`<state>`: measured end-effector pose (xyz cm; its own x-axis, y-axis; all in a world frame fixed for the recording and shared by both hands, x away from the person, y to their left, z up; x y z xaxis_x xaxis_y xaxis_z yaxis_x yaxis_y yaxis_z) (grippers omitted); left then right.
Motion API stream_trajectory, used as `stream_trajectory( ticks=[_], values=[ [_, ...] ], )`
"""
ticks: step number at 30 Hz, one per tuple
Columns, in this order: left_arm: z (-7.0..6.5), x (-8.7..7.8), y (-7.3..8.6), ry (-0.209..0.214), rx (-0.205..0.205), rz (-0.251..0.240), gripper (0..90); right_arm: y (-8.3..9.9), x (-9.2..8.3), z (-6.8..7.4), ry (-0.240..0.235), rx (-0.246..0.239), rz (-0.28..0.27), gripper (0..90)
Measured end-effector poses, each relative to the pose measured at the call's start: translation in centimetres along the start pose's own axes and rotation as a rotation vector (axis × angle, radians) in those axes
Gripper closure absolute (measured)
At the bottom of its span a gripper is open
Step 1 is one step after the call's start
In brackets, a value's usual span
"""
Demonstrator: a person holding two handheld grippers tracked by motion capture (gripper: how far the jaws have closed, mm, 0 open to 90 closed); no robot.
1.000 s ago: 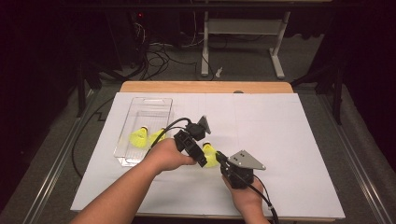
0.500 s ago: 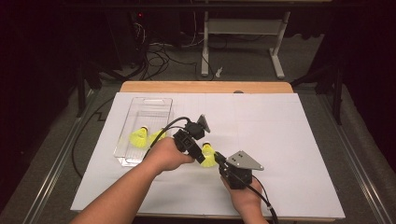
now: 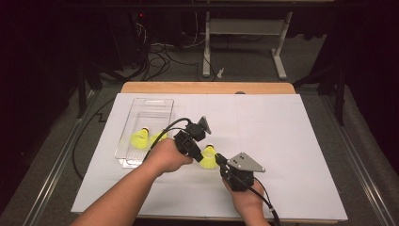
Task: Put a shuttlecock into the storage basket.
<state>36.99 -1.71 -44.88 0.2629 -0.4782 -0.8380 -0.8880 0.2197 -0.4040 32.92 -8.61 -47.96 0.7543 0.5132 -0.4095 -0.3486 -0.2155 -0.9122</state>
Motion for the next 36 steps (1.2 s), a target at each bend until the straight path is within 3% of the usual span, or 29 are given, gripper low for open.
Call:
stream_trajectory(
  ticks=[9, 23, 36],
  values=[
    [0.2, 0.0, -0.2, -0.007, 0.001, -0.016, 88.0, -0.1, -0.1, 0.1, -0.015, -0.003, -0.007, 83.0],
    [0.6, -0.1, -0.4, -0.015, -0.001, -0.034, 88.7, -0.4, -0.3, 0.9, -0.081, -0.001, -0.024, 62.7],
    [1.5, -0.5, -0.7, -0.033, -0.01, -0.039, 88.7, -1.0, -0.9, 1.0, -0.131, 0.039, -0.058, 42.7]
  ],
)
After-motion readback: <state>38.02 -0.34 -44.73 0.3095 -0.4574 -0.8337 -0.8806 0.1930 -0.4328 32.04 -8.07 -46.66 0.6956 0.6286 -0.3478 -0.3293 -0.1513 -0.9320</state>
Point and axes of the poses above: each handheld gripper's, and its own axes: x roughly forward along the jaws, y roughly out of its underside, z roughly to its left, the point moved 7 cm from there along x, roughly forward along the jaws
